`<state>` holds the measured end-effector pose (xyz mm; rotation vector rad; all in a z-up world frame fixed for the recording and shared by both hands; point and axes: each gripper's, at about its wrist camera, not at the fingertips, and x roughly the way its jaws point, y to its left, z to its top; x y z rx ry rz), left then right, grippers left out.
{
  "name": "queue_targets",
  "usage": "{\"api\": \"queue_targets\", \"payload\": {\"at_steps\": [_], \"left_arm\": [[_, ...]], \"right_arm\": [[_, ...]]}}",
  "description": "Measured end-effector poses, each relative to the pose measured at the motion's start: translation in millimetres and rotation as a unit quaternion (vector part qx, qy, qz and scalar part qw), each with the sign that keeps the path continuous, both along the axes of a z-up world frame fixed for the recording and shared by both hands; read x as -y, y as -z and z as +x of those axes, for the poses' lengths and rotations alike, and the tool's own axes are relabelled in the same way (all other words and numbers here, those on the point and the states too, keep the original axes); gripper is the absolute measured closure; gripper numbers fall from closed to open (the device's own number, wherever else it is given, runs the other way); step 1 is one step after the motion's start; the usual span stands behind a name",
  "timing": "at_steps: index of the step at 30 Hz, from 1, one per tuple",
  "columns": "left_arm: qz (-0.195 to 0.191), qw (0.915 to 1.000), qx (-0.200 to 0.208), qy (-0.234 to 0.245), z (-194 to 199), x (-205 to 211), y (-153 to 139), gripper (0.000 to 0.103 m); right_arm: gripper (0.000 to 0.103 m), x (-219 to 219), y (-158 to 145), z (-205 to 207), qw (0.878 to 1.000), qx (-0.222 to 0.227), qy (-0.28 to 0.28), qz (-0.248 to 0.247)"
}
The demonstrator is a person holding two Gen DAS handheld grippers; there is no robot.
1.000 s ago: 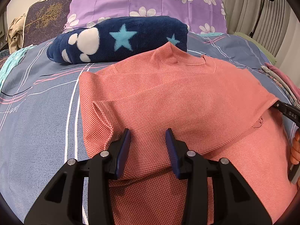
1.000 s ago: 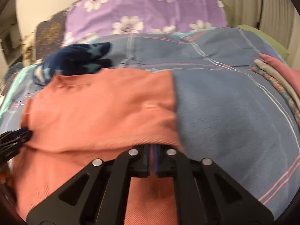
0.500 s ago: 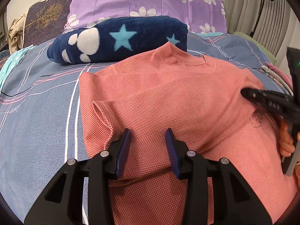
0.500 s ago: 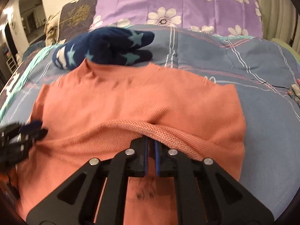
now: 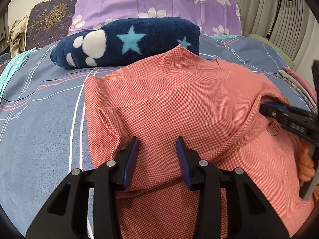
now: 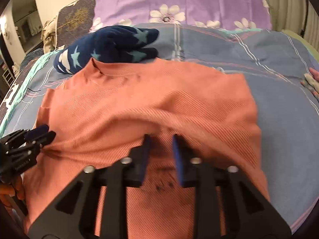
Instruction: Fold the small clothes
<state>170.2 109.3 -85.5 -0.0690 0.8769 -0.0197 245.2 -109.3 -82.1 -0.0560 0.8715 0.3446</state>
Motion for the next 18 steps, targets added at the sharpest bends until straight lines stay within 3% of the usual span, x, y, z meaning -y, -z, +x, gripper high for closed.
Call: {"api": "queue_targets", "payload": {"at_steps": [2, 4, 5, 6, 12, 15, 17, 18], "left_arm": [[0.001, 1.0, 0.001, 0.0, 0.0, 0.1, -0.1, 0.062], [-0.001, 1.0, 0.001, 0.0, 0.1, -0.8, -0.2, 0.062], [-0.002, 1.0, 0.002, 0.0, -0.5, -1.0, -0.2, 0.062], [-0.005, 1.0, 0.002, 0.0, -0.9, -1.5, -0.1, 0.062], [-0.015, 0.9999, 0.004, 0.001, -1.1, -4.1, 0.6, 0.062], [-0.014, 0.9999, 0.005, 0.002, -1.1, -3.3, 0.8, 0.061], [-0.015, 0.9999, 0.005, 0.002, -0.9, -3.6, 1.0, 0.061], [-0.016, 0.9999, 0.005, 0.002, -0.8, -3.9, 1.0, 0.061]], "right_arm": [[0.078, -1.3, 0.7, 14.1, 1.0, -0.011, 0.01, 0.003], [0.088, 7.3, -3.0, 22.1, 0.998, -0.015, 0.055, 0.014], [0.1, 10.7, -4.4, 21.1, 0.997, -0.008, 0.08, 0.001], [0.103, 15.0, -4.9, 17.4, 0.993, 0.007, 0.11, -0.029], [0.103, 69.1, -1.4, -4.5, 0.98, 0.022, 0.185, -0.064], [0.103, 93.7, 3.3, -7.4, 0.991, -0.013, 0.13, -0.013], [0.103, 89.0, -2.8, -21.6, 0.995, -0.008, 0.089, -0.04], [0.095, 87.5, -4.6, -26.0, 0.996, -0.006, 0.079, -0.05]]}}
